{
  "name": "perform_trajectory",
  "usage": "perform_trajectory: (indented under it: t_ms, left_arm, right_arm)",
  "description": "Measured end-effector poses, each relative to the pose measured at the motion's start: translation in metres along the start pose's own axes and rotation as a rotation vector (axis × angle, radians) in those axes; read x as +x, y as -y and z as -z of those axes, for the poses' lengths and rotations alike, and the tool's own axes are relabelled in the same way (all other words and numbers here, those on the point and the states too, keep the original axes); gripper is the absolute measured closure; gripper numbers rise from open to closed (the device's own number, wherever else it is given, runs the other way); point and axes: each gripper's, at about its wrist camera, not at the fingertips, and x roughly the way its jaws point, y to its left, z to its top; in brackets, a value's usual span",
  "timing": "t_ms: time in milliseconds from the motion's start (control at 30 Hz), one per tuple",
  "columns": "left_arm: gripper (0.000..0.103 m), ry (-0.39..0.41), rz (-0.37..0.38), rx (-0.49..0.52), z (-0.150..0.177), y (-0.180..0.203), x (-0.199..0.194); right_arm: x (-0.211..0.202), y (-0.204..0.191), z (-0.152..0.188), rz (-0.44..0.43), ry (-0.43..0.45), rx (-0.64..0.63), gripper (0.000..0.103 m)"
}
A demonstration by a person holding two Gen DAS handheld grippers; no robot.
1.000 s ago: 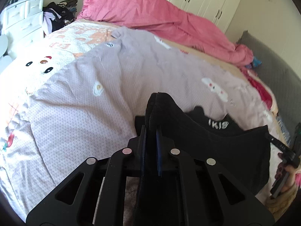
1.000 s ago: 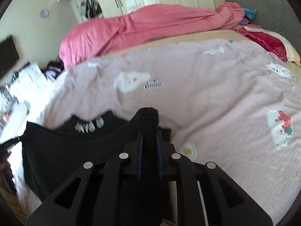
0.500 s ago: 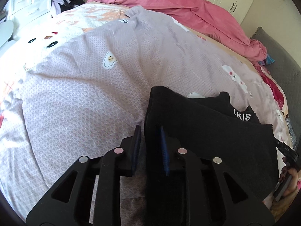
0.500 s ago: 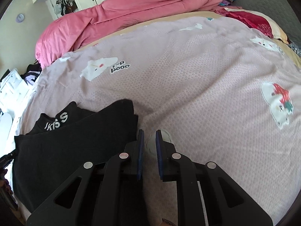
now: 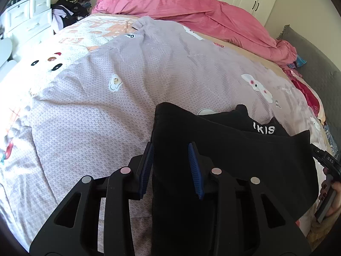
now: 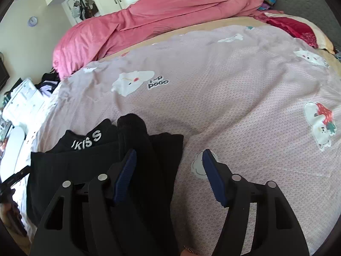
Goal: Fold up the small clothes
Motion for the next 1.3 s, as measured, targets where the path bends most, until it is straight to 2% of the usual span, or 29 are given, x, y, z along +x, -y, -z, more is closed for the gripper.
perform_trajectory:
  t_ms: [133,200,300,467,500,533,567,633,700,833,967,1067,1133,1233,1300]
  left_arm:
    - [0.077,0.0,-0.005,0.01,0.001,0.001,-0.001]
    - [0.077,-0.004,-0.007,0.007,0.002,0.0,-0.001]
    - [0.07,-0.015,0.006,-0.008,0.004,-0.002,0.002]
    - [0.069,-0.037,0.017,-0.008,0.007,0.0,0.011]
    - [0.07,-0.039,0.016,-0.005,0.007,0.001,0.012]
    - [0.082,-0.039,0.01,-0.002,0.007,0.002,0.013]
    - [0.092,-0.037,0.005,0.003,0.007,0.003,0.014]
    - [0.1,-0.023,0.005,0.02,0.006,0.006,0.011]
    - [0.101,0.013,0.017,0.026,0.003,0.007,0.003]
    - [0.101,0.065,0.0,0.051,-0.003,0.011,-0.004]
    - [0.101,0.025,-0.056,0.078,0.003,0.009,0.016]
    - [0.094,0.004,-0.072,0.081,0.012,0.004,0.024]
    - [0.086,0.002,-0.082,0.078,0.014,0.001,0.023]
    - [0.08,0.001,-0.075,0.059,0.016,-0.004,0.014]
    - [0.072,0.012,-0.081,0.058,0.016,-0.003,0.004]
  right_arm:
    - [-0.013,0.0,-0.002,-0.011,0.068,0.029,0.039]
    - [-0.006,-0.003,-0.002,-0.026,0.024,0.002,0.031]
    - [0.001,-0.01,0.002,-0.01,-0.002,-0.046,0.031]
    - [0.016,-0.01,0.009,0.022,-0.041,-0.049,0.033]
    - [0.018,-0.008,0.009,0.024,-0.045,-0.034,0.048]
    - [0.02,-0.005,0.01,0.016,-0.054,-0.022,0.058]
    - [0.02,-0.004,0.011,0.006,-0.059,-0.019,0.079]
    - [0.015,-0.003,0.011,-0.02,-0.039,-0.018,0.092]
    - [0.005,-0.002,0.01,-0.024,0.002,-0.027,0.096]
    - [-0.006,0.003,0.008,0.009,0.061,-0.023,0.097]
    - [0.011,0.007,0.016,0.055,0.014,-0.03,0.095]
    - [0.016,0.007,0.023,0.112,0.006,-0.045,0.087]
    - [0.015,0.008,0.026,0.121,0.006,-0.036,0.083]
    - [0.009,0.008,0.03,0.139,0.005,-0.043,0.075]
    - [0.0,0.007,0.034,0.151,0.017,-0.053,0.062]
